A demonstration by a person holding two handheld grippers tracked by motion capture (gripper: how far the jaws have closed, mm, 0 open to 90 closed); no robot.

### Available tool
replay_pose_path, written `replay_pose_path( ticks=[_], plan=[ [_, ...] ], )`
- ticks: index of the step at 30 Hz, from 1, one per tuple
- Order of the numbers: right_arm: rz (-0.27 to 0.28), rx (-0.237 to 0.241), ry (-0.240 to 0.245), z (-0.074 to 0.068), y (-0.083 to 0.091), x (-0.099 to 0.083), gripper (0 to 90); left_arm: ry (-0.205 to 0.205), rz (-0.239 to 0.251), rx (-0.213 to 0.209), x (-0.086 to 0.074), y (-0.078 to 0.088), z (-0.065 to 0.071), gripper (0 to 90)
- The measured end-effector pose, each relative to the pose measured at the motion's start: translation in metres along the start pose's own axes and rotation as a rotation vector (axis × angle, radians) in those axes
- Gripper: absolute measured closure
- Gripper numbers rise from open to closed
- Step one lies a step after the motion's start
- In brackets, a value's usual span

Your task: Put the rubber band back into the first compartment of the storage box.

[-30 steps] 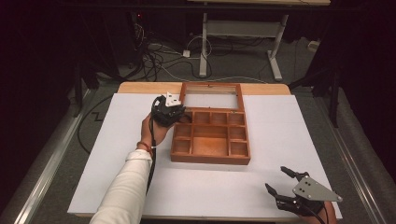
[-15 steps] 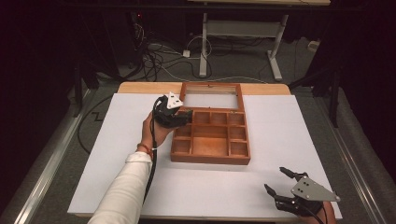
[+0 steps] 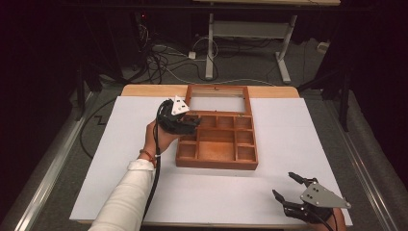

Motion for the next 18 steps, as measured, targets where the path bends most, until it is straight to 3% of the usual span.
replay_pose_path(
  ticks=[7, 18],
  plan=[
    [0.001, -0.003, -0.004, 0.000, 0.000, 0.000, 25.8, -0.026, 0.014, -0.012, -0.004, 0.005, 0.013, 16.0],
    [0.005, -0.002, -0.001, -0.002, -0.001, 0.001, 25.4, -0.060, 0.043, -0.015, -0.010, 0.020, 0.023, 16.1]
  ],
)
Point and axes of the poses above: each handheld gripper's, and its own axes: y roughly backward along the jaws, x roughly out of its top, z roughly to its right, the point moved 9 cm from there along -y, roughly forward along the jaws, and after that the axes turned 9 degrees about -y, right-handed, at the moved point
